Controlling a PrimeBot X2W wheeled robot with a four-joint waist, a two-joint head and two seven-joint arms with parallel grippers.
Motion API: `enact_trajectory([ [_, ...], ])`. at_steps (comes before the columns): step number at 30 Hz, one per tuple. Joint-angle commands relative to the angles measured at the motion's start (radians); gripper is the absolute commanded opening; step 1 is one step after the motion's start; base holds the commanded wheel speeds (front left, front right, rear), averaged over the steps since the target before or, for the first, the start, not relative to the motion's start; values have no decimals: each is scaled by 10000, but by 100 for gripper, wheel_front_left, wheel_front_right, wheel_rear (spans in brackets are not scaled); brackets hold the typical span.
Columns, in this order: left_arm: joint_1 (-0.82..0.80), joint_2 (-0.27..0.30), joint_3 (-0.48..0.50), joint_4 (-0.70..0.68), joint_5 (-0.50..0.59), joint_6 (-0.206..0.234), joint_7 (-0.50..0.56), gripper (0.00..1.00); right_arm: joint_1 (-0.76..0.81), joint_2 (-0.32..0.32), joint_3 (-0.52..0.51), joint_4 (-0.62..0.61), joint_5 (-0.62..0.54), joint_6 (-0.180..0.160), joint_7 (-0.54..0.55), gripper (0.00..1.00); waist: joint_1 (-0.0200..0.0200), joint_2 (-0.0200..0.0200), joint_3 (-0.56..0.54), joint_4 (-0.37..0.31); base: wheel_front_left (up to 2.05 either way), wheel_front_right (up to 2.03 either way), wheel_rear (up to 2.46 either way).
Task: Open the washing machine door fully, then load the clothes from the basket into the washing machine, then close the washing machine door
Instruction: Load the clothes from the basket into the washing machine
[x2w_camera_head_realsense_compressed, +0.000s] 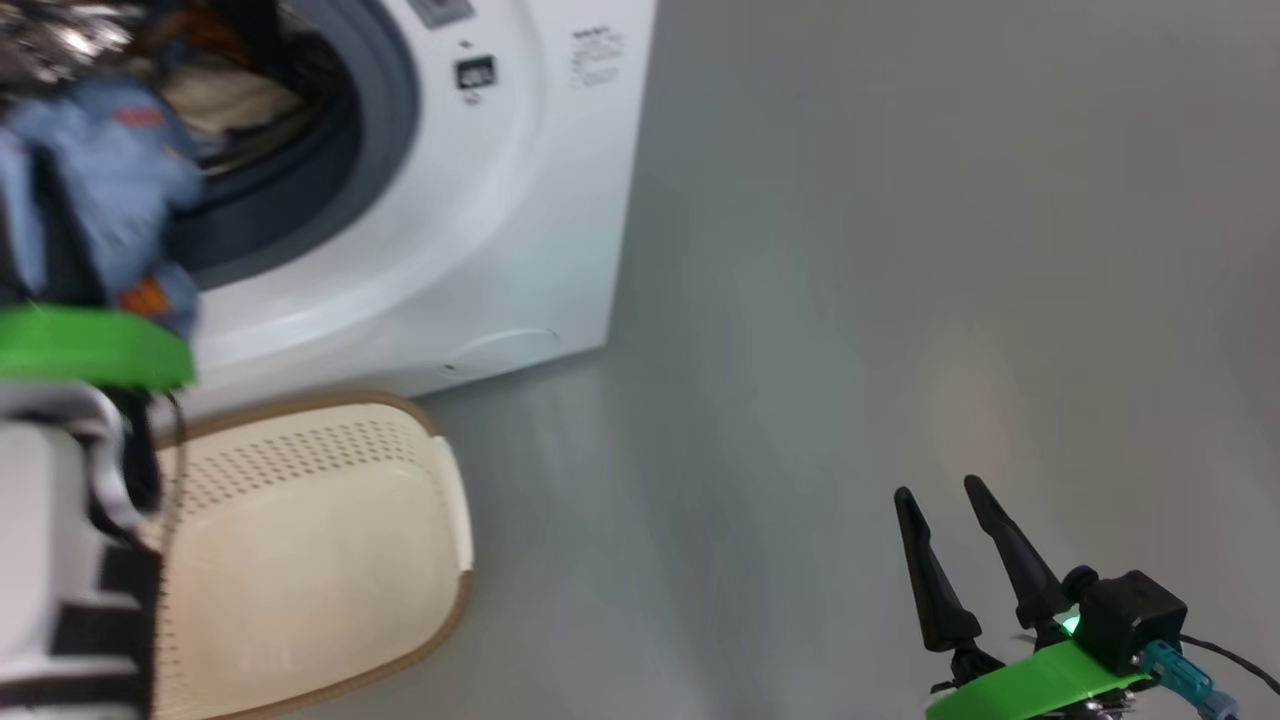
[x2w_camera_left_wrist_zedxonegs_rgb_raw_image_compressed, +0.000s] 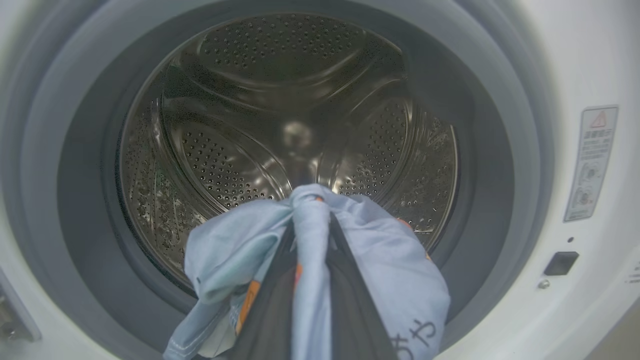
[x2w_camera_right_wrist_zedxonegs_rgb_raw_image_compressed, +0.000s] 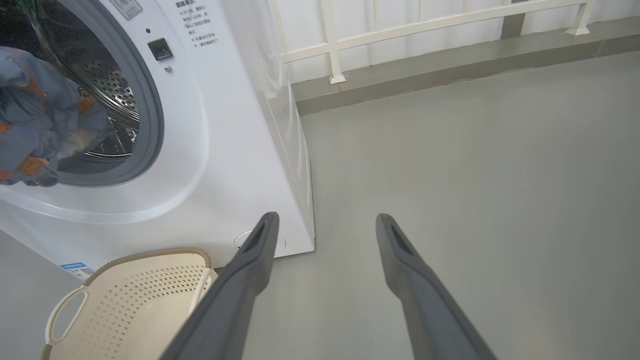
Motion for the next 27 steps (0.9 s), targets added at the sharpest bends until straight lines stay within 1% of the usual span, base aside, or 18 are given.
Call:
enact_trajectory([
  [1,-790,644,361,182,193,43,-65,0,-281,-15,324,-166,120,100,-48,100,0,0,1079,-1035,0,0,0],
  [5,-2078,1229,409,1393,453,44,-65,0,-462,-8,475,-130,354,100,-48,100,0,0,1556,-1392,0,0,0],
  [13,-4351,2233,287,3477,1181,274,-65,0,-752,-5,867,-9,671,100,-48,100,0,0,2553,-1980,0,0,0],
  [17,-5212,2565,164,3997,1495,372,-65,0,-764,-4,1007,70,721,100,-48,100,0,0,3007,-2156,0,0,0],
  [21,-6042,2875,20,4312,1751,376,-65,0,-803,-4,1077,76,781,100,-48,100,0,0,3477,-2280,0,0,0],
  [25,-6861,3277,-73,4367,1983,382,-65,0,-839,-4,1126,-14,831,100,-48,100,0,0,3921,-2449,0,0,0],
  [27,-7233,3379,-85,4325,2016,351,-65,0,-831,-4,1149,-24,846,100,-48,100,0,0,4127,-2502,0,0,0],
])
